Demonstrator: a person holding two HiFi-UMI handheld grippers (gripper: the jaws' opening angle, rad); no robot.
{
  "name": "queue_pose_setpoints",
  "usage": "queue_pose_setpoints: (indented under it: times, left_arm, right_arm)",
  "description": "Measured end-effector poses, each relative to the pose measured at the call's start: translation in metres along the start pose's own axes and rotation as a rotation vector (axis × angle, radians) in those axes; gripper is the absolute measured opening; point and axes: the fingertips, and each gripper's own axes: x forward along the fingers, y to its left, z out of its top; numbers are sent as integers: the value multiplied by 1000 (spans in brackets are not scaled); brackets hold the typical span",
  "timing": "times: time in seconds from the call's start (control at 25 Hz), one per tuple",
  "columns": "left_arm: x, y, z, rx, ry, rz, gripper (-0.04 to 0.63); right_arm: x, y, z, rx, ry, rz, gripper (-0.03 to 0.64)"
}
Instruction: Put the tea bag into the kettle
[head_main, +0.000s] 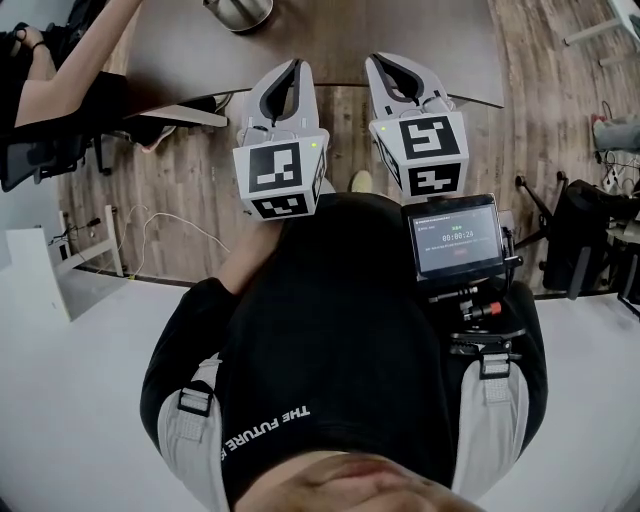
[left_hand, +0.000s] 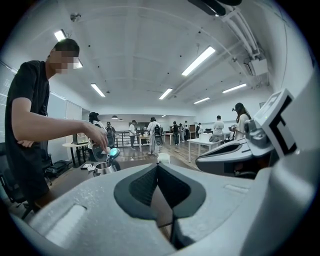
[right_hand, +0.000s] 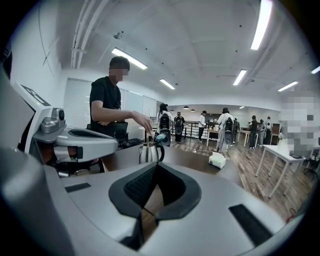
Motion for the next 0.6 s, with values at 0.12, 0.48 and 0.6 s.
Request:
queue_pose_setpoints:
  times: [0.12, 0.48, 0.6]
  left_arm:
    - [-2, 0, -4, -1, 12, 6, 3]
    - [-7, 3, -1, 12, 8, 23, 3]
    - [-7, 2, -3, 16, 10, 21, 3]
  right_arm:
    - [-1, 2, 0, 7, -2, 5, 8]
    - [0, 5, 6, 2, -31, 20, 8]
    - [0, 5, 5, 5, -28, 21, 8]
